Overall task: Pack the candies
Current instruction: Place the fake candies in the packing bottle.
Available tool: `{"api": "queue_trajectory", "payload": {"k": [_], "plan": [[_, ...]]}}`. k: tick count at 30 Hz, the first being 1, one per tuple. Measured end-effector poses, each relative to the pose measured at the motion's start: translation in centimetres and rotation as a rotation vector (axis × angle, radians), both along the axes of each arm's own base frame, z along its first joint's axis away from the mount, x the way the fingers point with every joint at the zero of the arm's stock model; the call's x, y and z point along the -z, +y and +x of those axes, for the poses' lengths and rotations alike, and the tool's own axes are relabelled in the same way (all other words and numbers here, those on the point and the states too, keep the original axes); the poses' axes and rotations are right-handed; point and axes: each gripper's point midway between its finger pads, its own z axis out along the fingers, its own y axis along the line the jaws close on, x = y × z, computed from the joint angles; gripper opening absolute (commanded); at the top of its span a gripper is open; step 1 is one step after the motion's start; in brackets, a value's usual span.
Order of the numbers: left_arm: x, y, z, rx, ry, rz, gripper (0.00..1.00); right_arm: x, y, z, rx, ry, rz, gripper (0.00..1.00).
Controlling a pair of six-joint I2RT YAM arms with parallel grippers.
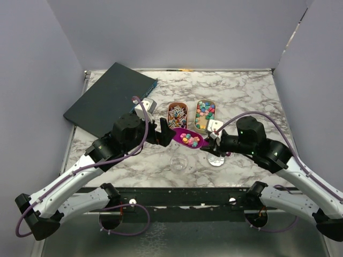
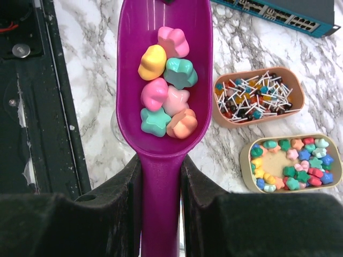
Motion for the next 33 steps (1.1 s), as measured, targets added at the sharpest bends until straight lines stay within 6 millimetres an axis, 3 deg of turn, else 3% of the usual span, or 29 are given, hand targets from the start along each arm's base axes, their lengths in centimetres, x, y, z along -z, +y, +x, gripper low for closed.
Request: {"api": "queue_trajectory", "payload": {"k": [17, 26, 33], "plan": [[-0.1, -0.1, 0.0, -0.001, 0.006, -0.010, 0.99, -1.8, 0.2, -0.6, 0.009, -0.050, 0.150, 0.00], [0.2, 0.7, 0.7, -0.049, -0.012, 0.025, 0.99, 0.6, 0.0, -0.2, 0.033, 0.029, 0.053, 0.00], [-0.7, 3.1, 1.4, -0.149, -0.078, 0.057, 0.99, 3.2, -1.5, -0.8, 0.062, 0.107, -0.071, 0.01]]}}
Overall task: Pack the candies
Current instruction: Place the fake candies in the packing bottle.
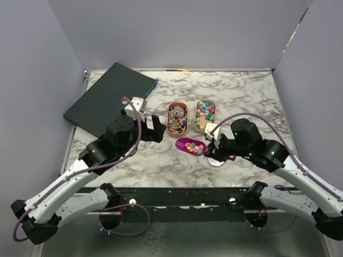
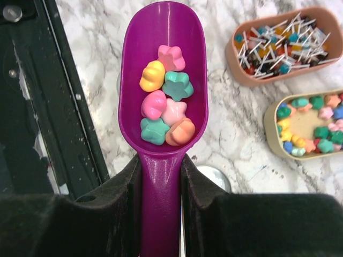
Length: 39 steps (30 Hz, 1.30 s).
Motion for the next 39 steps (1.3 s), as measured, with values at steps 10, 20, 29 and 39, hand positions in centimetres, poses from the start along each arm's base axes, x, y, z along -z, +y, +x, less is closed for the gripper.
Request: {"api": "queue_trajectory", "payload": {"k": [10, 20, 29, 39], "plan": [[-1.3, 3.8, 0.6, -0.146, -0.101, 0.043, 0.99, 3.7, -1.3, -1.1, -0.069, 0.102, -0.194, 0.01], [2.5, 5.5, 0.9, -0.193, -0.091, 0.147, 0.99, 5.8, -1.3, -1.1, -0.132, 0.154, -0.303, 0.01], [2.1, 5.8, 0.9, -0.197, -0.118, 0.148, 0.99, 7.5, -1.1, -1.5, -0.174, 0.209, -0.392, 0.00], [1.8, 5.9, 0.8, -0.197, -0.128, 0.141, 0.99, 7.6, -0.5, -0.4, -0.179, 0.218, -0.511, 0.00]]}}
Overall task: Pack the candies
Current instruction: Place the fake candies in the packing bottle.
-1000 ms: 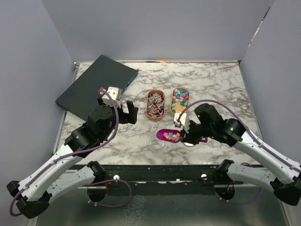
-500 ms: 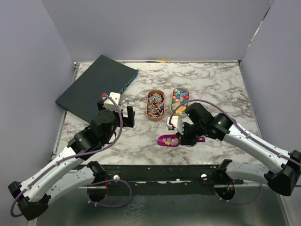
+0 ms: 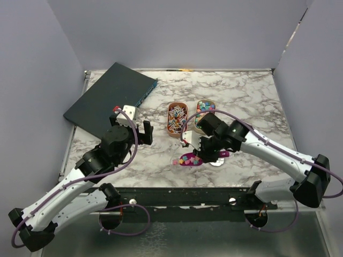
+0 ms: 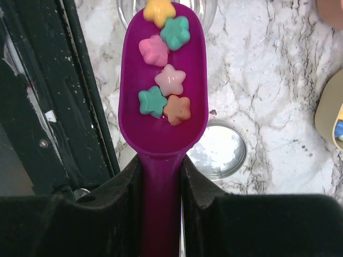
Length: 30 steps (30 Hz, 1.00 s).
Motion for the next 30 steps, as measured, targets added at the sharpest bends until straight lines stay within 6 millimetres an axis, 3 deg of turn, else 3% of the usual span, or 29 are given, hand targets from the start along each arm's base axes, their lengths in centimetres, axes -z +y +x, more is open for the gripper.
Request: {"api": "queue_trajectory", "payload": {"k": [19, 30], "plan": [[-1.0, 0.5, -0.4, -0.003, -0.029, -0.031, 0.99, -1.3, -1.1, 1.5, 0.007, -0.071, -0.203, 0.01], [-1.0, 0.5, -0.4, -0.002, -0.029, -0.031, 0.99, -3.0, -1.3, 2.3, 0.041, -0.130, -0.224, 0.00]]}}
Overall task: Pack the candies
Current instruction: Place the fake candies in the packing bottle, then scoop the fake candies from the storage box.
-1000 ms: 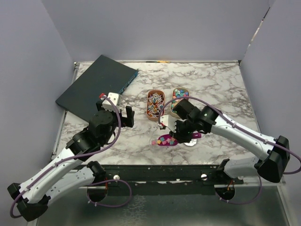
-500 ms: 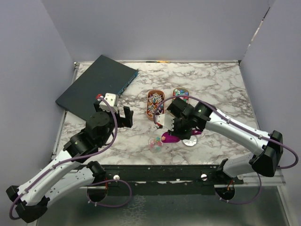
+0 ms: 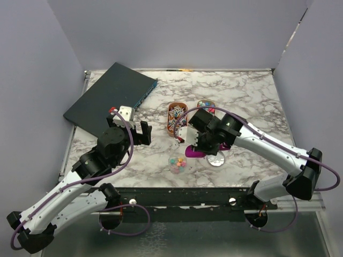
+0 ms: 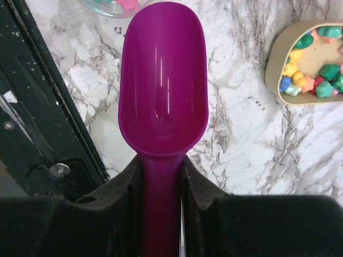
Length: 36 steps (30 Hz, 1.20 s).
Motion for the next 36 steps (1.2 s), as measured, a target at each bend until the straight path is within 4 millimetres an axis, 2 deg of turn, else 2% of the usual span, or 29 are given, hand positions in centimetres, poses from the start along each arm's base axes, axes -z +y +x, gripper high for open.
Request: {"api": "queue_trajectory", "payload": {"k": [5, 9, 15, 19, 24, 28, 36], "plan": [[-0.1, 0.0, 0.0, 0.002, -0.001, -0.002, 0.99, -0.4, 0.0, 0.9, 0.049, -0.049, 0.008, 0.00], [-0.1, 0.0, -0.1, 0.003, -0.001, -0.003, 0.99, -1.2, -0.3, 2.4, 0.138, -0.105, 0.023, 0.01], [-0.2, 0.2, -0.2, 0.004, -0.009, -0.011, 0.99, -3.2, -1.5, 6.0, 0.386, -0.164, 0.085, 0.00], [-0.4, 0.2, -0.3, 0.004, -0.013, -0.015, 0.99, -3.3, -2.2, 8.2, 0.564, -0.155, 0.097, 0.01], [-0.4, 0.3, -0.4, 0.004, -0.016, -0.018, 0.99, -2.2, -2.9, 10.7, 0.807, -0.101, 0.107, 0.01], [-0.6, 0.4, -0.4, 0.004, -0.019, -0.022, 0.99, -0.7, -4.0, 11.4, 0.974, -0.050, 0.100, 0.01], [-0.8, 0.4, -0.5, 0.004, -0.025, -0.028, 0.99, 1.3, -4.0, 12.1, 1.115, 0.035, 0.118, 0.01]]}}
